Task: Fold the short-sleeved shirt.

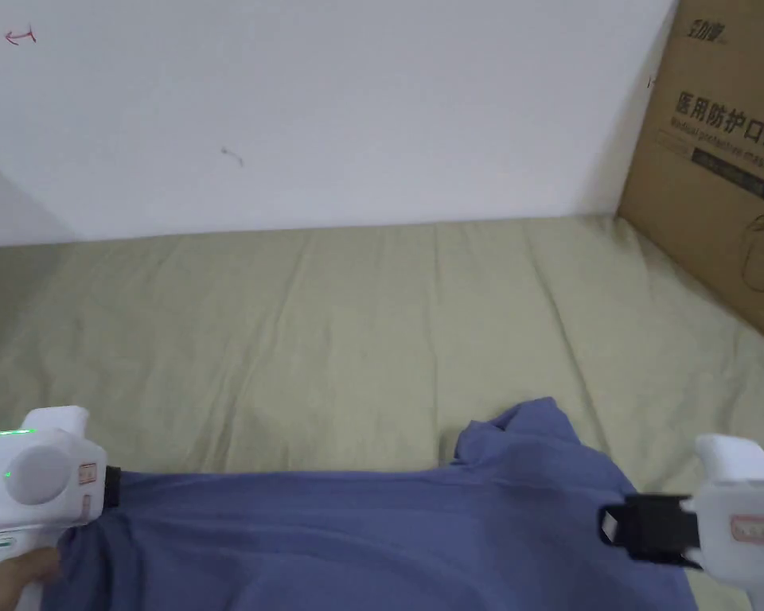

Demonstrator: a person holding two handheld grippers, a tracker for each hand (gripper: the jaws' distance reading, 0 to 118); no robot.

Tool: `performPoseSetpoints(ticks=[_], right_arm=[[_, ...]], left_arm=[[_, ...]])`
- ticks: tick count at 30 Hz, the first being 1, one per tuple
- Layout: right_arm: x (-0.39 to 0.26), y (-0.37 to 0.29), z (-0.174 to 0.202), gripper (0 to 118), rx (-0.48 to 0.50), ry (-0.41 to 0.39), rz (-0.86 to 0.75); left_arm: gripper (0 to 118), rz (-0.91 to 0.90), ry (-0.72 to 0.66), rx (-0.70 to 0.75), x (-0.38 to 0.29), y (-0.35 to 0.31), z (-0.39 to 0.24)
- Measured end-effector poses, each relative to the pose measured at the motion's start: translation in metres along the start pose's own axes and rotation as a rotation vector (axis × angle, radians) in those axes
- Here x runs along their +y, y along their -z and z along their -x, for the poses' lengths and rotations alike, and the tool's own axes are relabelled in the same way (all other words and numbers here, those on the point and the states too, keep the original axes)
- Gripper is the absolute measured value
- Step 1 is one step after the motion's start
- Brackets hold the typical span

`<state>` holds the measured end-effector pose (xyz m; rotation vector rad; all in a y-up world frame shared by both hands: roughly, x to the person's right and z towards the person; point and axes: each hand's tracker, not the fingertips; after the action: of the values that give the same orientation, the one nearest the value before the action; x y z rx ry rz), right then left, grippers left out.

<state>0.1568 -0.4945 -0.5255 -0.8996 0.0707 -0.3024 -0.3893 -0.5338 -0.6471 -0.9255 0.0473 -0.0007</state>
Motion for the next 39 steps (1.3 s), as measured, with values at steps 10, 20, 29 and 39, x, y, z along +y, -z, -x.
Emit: performPoseSetpoints(ticks=[10,20,29,39], right_arm=[[0.069,0.139,-0.033,90,-0.140,0.046,0.278],[0.078,0.130,0.007,3,-0.199,-0.052,0.272],[0.104,0.070,0.031,3,-0.128,-0.046,0.188],[0.198,-0.060,0.060,3,-0.026,0.028,-0.062]], left_arm=[[4,-0.074,0.044,-0.009,0.004,-0.036,0.008],[4,-0.060,0.061,-0.004,-0.001,-0.040,0.008],[4,-0.113,0.051,0.009,0.023,-0.093,0.021],[4,-0.314,0.020,0.043,0.107,-0.204,0.034]])
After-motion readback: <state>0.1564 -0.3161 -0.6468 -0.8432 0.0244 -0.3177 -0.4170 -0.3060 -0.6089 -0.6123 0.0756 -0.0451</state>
